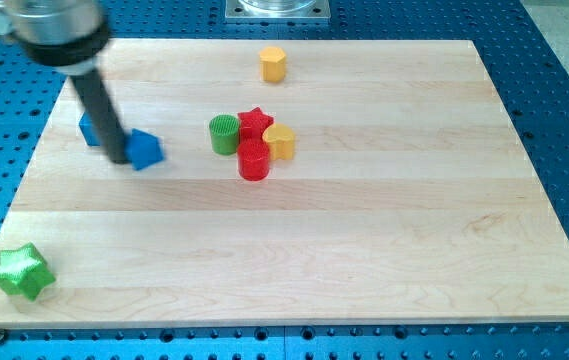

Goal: Move the blue blocks closer to the green circle

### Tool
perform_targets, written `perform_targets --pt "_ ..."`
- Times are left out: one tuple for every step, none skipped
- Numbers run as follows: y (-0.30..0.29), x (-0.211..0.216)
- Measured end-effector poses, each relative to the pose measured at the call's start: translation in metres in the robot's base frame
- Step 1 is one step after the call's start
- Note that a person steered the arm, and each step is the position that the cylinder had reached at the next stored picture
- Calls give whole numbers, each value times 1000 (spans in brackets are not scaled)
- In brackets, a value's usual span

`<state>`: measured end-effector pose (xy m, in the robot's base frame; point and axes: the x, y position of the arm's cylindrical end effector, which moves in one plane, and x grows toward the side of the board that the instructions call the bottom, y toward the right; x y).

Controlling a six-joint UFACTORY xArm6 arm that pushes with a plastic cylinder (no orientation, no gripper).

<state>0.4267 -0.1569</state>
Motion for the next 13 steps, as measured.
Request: perform_targets --pt "43 7" --pt "16 7" --pt "-76 16" --pt "-125 -42" --pt "-76 -68" --pt "56 -46" --pt "-15 -46" --pt "-83 -40" --pt "-142 -23" --pt "-106 12" --pt "-4 -6" --pt "-39 -6" --pt "-44 12"
